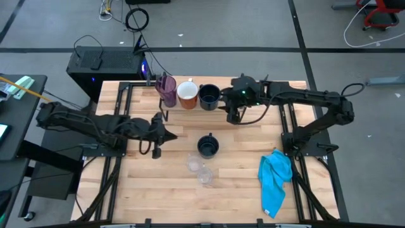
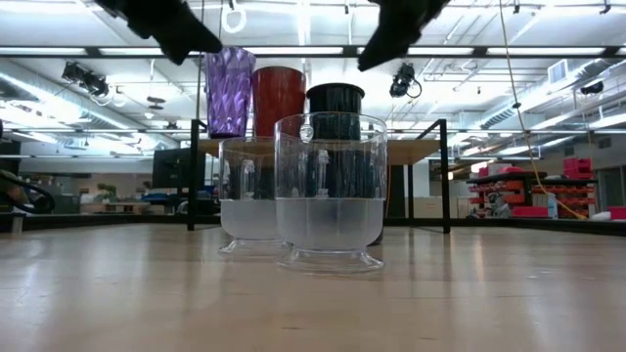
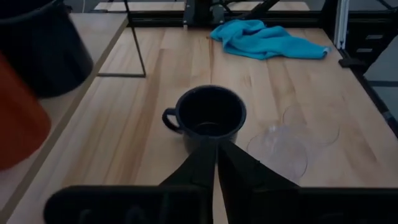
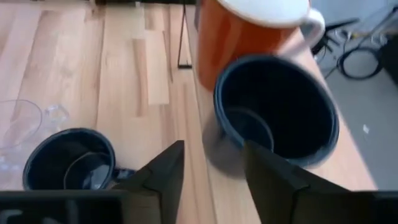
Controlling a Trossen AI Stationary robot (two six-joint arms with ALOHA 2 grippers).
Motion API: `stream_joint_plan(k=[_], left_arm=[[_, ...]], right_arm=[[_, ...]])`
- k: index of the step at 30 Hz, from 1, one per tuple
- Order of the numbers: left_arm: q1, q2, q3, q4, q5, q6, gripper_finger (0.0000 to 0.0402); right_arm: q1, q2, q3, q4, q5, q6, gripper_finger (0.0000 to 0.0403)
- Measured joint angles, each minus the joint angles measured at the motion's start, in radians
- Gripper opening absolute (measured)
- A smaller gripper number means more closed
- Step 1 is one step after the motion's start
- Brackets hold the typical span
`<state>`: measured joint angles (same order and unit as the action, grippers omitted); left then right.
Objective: Stack small to large cups/mugs on shelf
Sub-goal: Adjust the dark blue mug on the shelf
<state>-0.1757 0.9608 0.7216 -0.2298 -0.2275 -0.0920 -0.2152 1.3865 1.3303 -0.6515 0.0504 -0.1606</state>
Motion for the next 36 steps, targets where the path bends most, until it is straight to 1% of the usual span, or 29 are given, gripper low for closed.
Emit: stream_joint_plan(k=[5,9,14,22,26,30,36], left_arm=[[0.000,-0.060,-0.047,0.001,-0.009,0.001,0.0028],[0.000,-0.113,-0.080,0.000,-0.041,0.003,0.0020],[0.000,-0.192,-0.120,0.000,-0.073,0.010,0.0017],[0.000,-0.310,-0.153,0.004,-0.099,0.020,0.0020],[0.000,-0.358,-0.178,0.038,-0.126,0.026,0.0013],[0.000,-0.401,-0.189,0.061,-0.138,0.025,0.0015],[0.000,-0.469,-0.187,0.071,-0.138,0.011,0.0022]], right_arm=[[0.008,0.080,0.093,-0.015,-0.002,-0.077,0.0204],[0.004,0.154,0.165,-0.060,-0.002,-0.115,0.0210],[0.001,0.224,0.233,-0.087,0.023,-0.147,0.0199],[-0.006,0.300,0.321,-0.173,0.042,-0.147,0.0185],[-0.005,0.323,0.332,-0.179,0.043,-0.151,0.0184],[-0.014,0.322,0.333,-0.179,0.045,-0.152,0.0182],[-0.039,0.322,0.333,-0.197,0.038,-0.149,0.0152]])
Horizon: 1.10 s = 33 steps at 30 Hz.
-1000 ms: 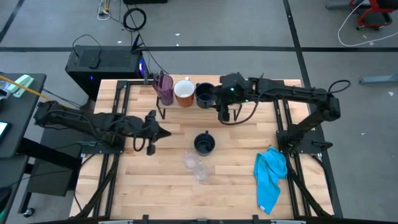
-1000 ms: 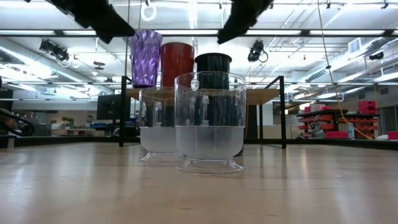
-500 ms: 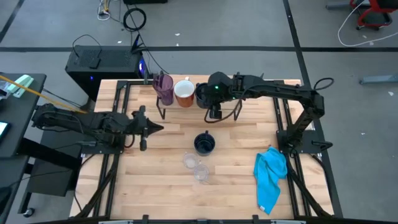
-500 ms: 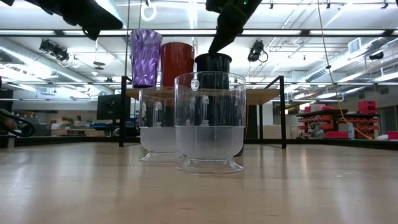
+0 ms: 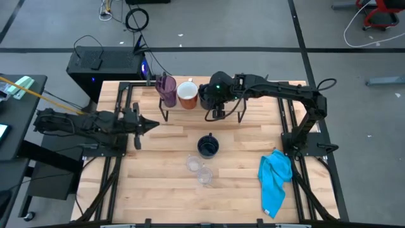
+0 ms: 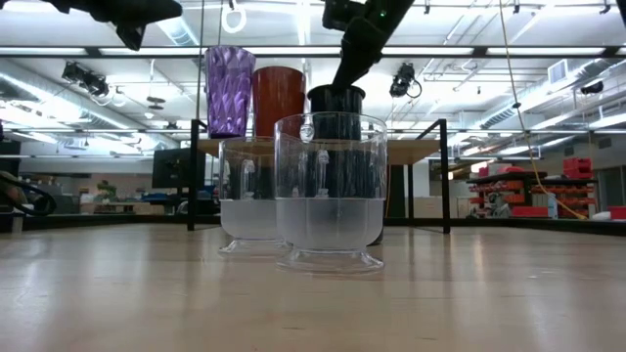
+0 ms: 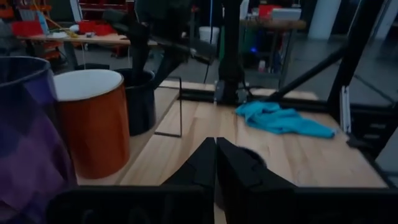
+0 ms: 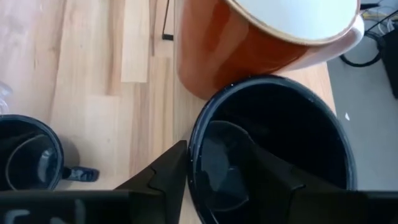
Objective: Stack small to large cups/mugs on shelf
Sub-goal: Adjust the dark blue mug on the shelf
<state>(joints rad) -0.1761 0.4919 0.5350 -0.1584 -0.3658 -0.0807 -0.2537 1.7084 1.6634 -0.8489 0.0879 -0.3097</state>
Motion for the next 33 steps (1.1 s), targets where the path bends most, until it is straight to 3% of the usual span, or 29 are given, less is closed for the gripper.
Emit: stream_joint_plan(k=[12,33], left_arm=[[0.000,-0.015,-0.005,-0.011,0.001,-0.013,0.0013],[0.000,-0.015,-0.005,-0.011,0.001,-0.013,0.0024]], right_arm=[[-0.012,0.000,0.000,0.000,-0.007,-0.005,0.0094],[-0.119,0.000,0.000,0.010,-0.097,-0.195,0.0105]])
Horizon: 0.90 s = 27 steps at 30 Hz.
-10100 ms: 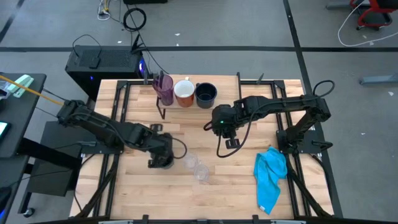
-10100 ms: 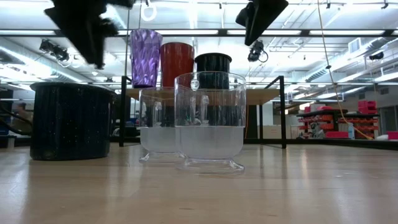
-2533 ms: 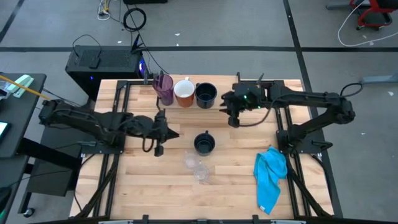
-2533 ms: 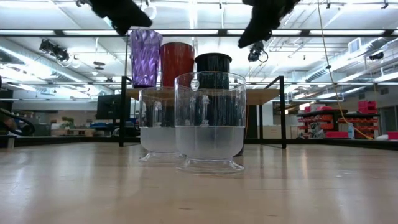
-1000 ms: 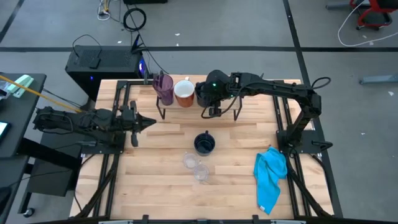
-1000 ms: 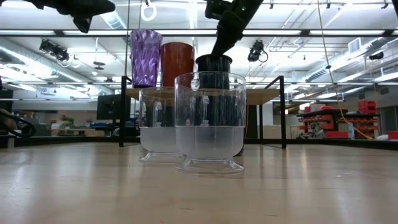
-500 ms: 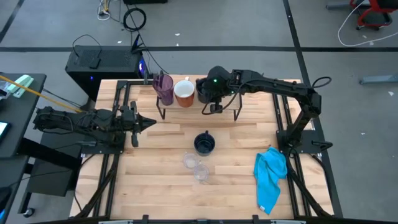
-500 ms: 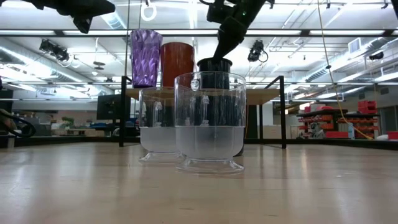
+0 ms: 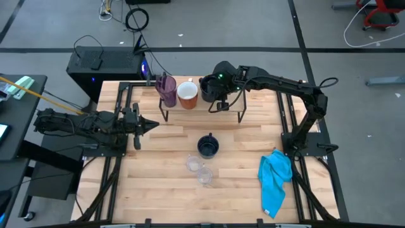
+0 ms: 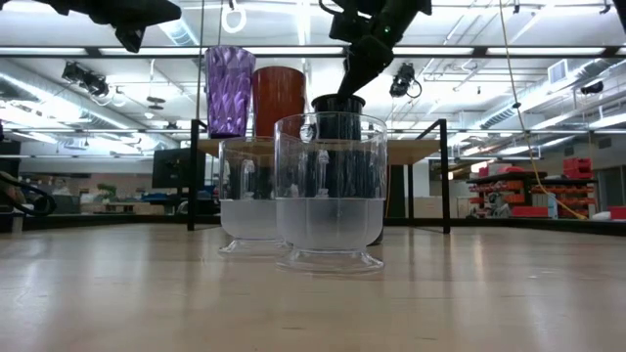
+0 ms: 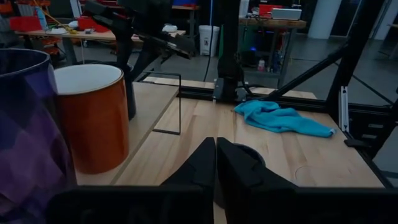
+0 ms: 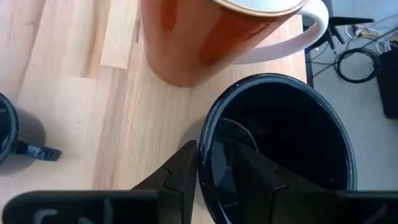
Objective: Stack small to large cups/mugs on shelf
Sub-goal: Adjust the dark blue mug on the shelf
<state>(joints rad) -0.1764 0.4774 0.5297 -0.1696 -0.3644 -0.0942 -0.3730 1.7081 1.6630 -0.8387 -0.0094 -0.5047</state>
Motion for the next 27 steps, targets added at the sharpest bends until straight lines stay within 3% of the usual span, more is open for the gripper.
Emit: stream_joint_plan(k=[27], left_arm=[[0.000,0.000,0.000,-0.029,0.000,0.001,0.0013]], right_arm=[[-0.085,0.000,-0.001,0.025,-0.085,-0.319,0.0105]])
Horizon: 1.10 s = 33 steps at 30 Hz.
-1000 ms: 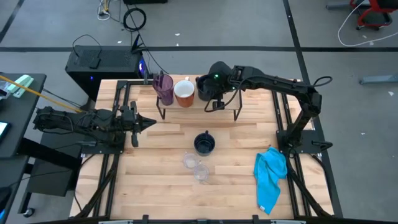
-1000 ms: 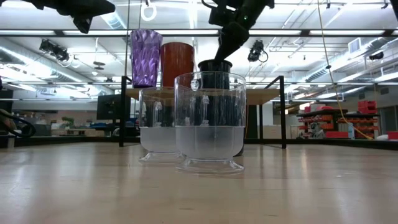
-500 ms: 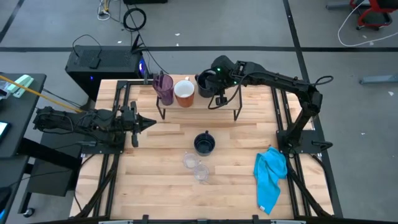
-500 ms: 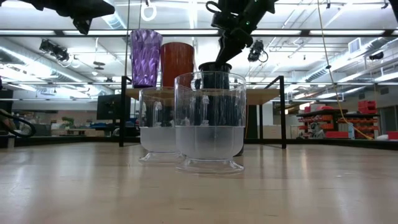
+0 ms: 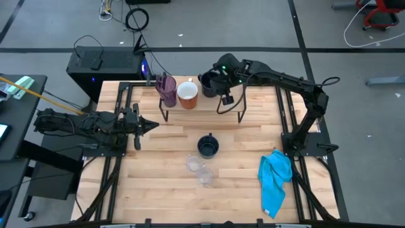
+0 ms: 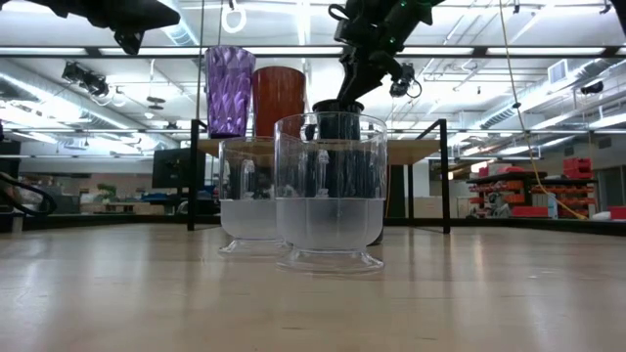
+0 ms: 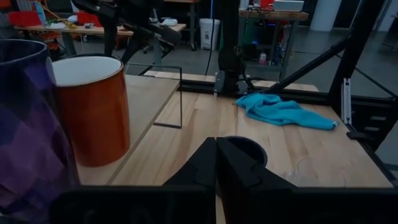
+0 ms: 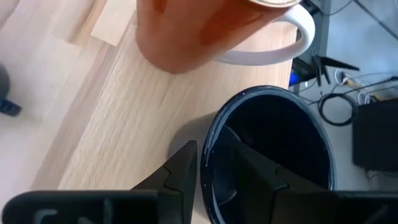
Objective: Stack small to large cups/mugs on shelf
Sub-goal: Adjust the dark blue mug on the shelf
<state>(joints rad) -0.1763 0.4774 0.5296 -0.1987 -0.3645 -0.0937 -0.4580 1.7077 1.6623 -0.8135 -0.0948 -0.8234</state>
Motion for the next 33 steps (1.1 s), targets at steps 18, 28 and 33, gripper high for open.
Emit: stream_joint_plan(k=[18,28,33], left_arm=[[0.000,0.000,0.000,-0.002,0.000,0.000,0.0013],[0.000,0.000,0.000,-0.001,0.000,0.000,0.0022],[0.000,0.000,0.000,-0.001,0.000,0.000,0.0014]], right_arm=[[-0.044,0.000,0.000,0.000,-0.005,-0.018,0.0105],[-0.059,0.000,0.000,0.000,-0.008,-0.037,0.0105],[-0.073,0.000,0.000,0.000,-0.008,-0.037,0.0105]])
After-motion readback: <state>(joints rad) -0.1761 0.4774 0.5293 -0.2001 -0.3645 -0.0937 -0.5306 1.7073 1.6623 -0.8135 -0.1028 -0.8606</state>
